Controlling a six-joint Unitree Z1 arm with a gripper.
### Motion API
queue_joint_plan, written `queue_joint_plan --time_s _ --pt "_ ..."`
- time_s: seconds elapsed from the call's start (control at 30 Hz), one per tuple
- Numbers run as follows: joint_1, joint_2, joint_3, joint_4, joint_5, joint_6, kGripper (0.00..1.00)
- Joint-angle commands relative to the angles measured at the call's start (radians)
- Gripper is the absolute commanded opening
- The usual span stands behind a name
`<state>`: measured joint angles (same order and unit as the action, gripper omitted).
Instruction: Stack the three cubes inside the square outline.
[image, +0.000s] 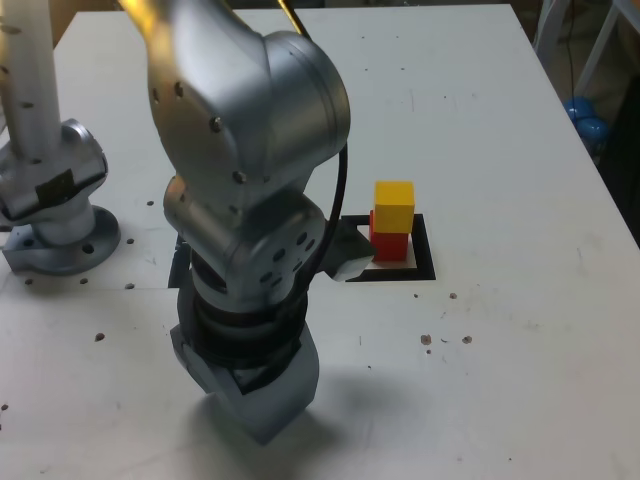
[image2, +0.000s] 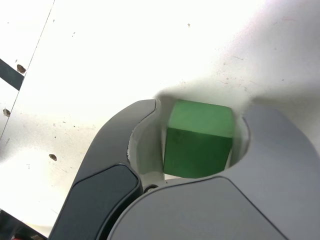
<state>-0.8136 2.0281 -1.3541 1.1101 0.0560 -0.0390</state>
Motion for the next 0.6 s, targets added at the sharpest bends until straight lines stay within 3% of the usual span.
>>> queue_joint_plan --time_s 0.0,0.27,0.57 --pt "-0.001 0.002 -0.005 0.011 0.003 -0.003 0.35" --pt "0.067 -0.028 -0.057 0.121 0.027 -0.010 0.35" --pt "0.280 -0.061 -0.265 0.330 0.051 0.036 0.35"
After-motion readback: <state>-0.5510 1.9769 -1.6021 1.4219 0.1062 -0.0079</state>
